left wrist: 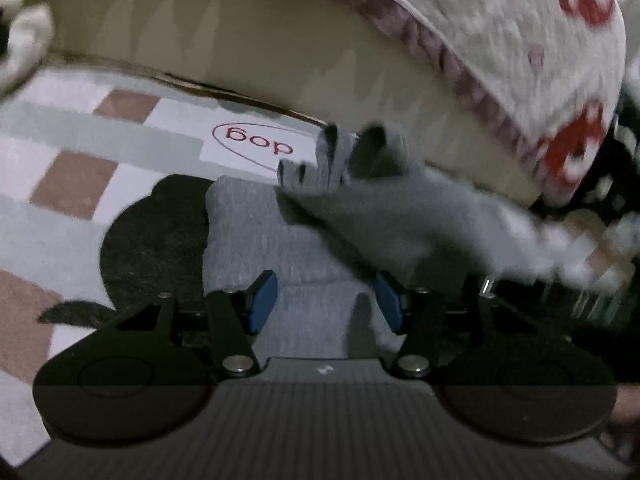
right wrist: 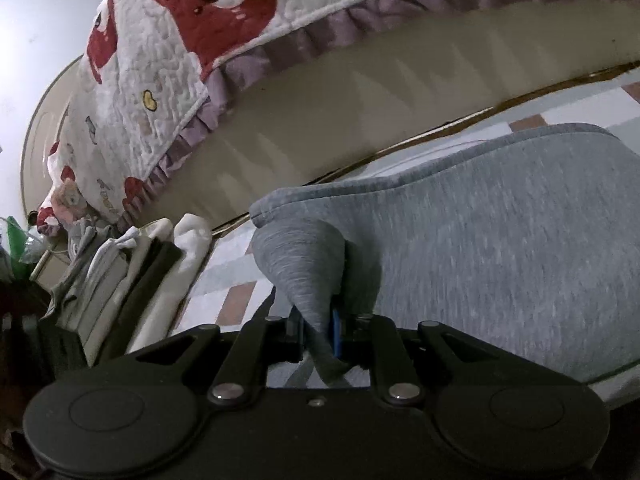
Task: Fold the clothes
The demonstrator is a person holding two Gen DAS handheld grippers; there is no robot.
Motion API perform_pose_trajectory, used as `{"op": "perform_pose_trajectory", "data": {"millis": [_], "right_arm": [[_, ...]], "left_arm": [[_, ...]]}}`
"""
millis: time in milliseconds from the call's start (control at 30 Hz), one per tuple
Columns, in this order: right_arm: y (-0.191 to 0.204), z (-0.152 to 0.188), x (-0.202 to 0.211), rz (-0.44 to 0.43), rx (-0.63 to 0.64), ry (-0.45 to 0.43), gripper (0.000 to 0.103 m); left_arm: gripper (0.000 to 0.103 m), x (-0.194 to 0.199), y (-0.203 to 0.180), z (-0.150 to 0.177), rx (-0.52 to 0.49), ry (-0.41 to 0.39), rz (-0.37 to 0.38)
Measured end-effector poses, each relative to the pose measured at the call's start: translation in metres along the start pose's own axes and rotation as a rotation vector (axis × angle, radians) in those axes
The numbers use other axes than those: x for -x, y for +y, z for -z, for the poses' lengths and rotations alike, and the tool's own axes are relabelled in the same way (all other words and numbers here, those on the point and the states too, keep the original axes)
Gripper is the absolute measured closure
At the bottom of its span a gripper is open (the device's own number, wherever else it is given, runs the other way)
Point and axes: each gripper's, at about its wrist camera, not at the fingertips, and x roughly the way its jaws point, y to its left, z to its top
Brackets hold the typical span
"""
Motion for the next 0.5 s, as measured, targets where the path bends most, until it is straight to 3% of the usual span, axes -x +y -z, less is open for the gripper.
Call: {"op": "perform_pose_trajectory", "data": {"millis": [133,233,500], "right_arm": [[0.008,0.002,-0.012,0.026,0.044,0.079,0.075],[0.01,0.004,-0.017,0.033,0.056,0.105,0.073],[0.03,0.011,-0.026,0.033,0.144,0.135,0.071]], "left_arm": [[0.049,0.016,0.032,-0.009,0.213,-0.013,0.118],[0.049,0.027,0.049,-0.014,0.315,-0.042,0.199],[0.048,0.033,0.033,-0.024,0.203,-0.05,0.199]]}}
